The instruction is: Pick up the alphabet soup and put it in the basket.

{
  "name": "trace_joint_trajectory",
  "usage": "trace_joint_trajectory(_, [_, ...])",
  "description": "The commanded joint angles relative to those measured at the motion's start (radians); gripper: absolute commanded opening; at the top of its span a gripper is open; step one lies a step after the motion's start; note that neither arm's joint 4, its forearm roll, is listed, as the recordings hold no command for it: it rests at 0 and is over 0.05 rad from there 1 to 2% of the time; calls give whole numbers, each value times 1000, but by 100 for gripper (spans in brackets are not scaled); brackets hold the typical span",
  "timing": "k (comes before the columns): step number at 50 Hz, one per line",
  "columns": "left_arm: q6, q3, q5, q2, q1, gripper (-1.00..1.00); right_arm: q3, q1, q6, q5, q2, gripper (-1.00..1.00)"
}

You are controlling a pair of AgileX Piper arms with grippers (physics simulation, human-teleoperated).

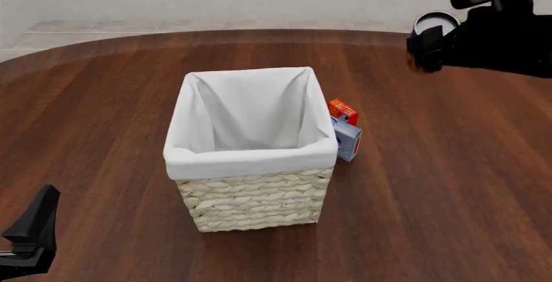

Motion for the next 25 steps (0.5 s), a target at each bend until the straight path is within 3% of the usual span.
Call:
trace_joint_trajectory(1, [-2,0,-2,-1,1,100,-94,33,-5,32,23,-100])
trace_joint_trajectory(25, [0,0,-5,-1,2,100,-223,147,-14,60,90,-100])
